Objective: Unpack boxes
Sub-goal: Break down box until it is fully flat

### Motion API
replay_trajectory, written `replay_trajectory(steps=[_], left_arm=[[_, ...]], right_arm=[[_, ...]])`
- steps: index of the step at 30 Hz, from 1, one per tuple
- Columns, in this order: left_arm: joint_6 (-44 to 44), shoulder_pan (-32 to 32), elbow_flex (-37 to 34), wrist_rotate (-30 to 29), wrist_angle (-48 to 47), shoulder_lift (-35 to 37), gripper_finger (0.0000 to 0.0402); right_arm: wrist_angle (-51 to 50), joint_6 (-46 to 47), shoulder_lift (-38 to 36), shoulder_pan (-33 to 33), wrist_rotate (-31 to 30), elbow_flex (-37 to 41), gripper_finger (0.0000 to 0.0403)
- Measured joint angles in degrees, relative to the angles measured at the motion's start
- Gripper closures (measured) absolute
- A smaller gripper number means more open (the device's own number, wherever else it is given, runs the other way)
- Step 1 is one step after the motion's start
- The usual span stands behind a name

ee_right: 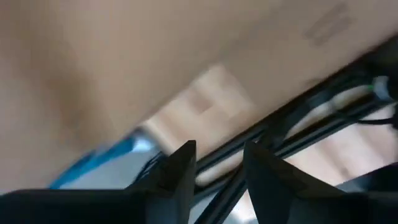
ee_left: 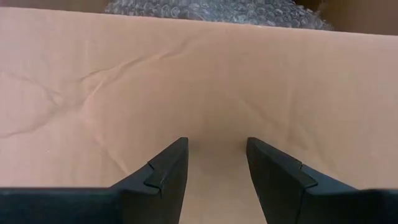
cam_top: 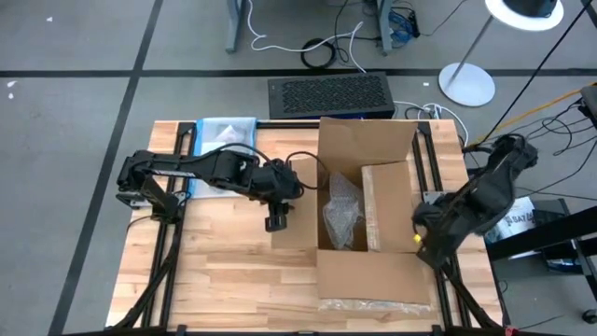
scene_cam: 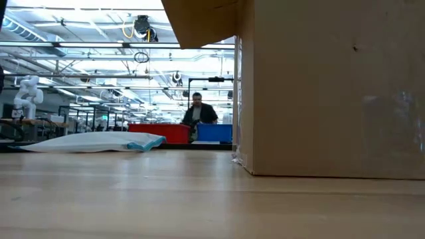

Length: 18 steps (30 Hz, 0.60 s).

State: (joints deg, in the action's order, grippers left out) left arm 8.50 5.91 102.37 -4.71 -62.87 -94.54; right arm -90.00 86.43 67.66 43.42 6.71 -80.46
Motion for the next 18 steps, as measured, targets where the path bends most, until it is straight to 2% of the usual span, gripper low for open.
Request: replay_trajectory(steps=[5, 8, 12, 14, 16, 18], left_arm=[[-0.03, 0.07, 0.0, 0.0, 0.0, 0.0, 0.0231], [0.03, 0.07, 0.0, 0.02, 0.03, 0.0, 0.0231], [1.23, 0.05, 0.0, 1.25, 0.04, 0.0, 0.0231], [1.55, 0.05, -0.25, 1.46, 0.63, -0.02, 0.0231], [1.67, 0.06, -0.37, 1.48, 0.46, -0.02, 0.0231], [2.4, 0.04, -0.4, 1.49, -0.49, -0.02, 0.0231]], right_arm=[[-0.04, 5.7, -4.04, 0.01, -5.99, 11.86, 0.0277], [0.89, 5.38, -7.12, -0.57, -9.9, 15.54, 0.0277], [1.52, -1.0, -10.66, -2.94, -19.0, 17.08, 0.0277], [5.04, -4.1, -11.77, -5.62, -23.01, 17.17, 0.0277], [10.04, -8.54, -12.29, -8.92, -24.25, 17.13, 0.0277], [16.32, -13.67, -11.79, -11.11, -22.81, 17.15, 0.0278]])
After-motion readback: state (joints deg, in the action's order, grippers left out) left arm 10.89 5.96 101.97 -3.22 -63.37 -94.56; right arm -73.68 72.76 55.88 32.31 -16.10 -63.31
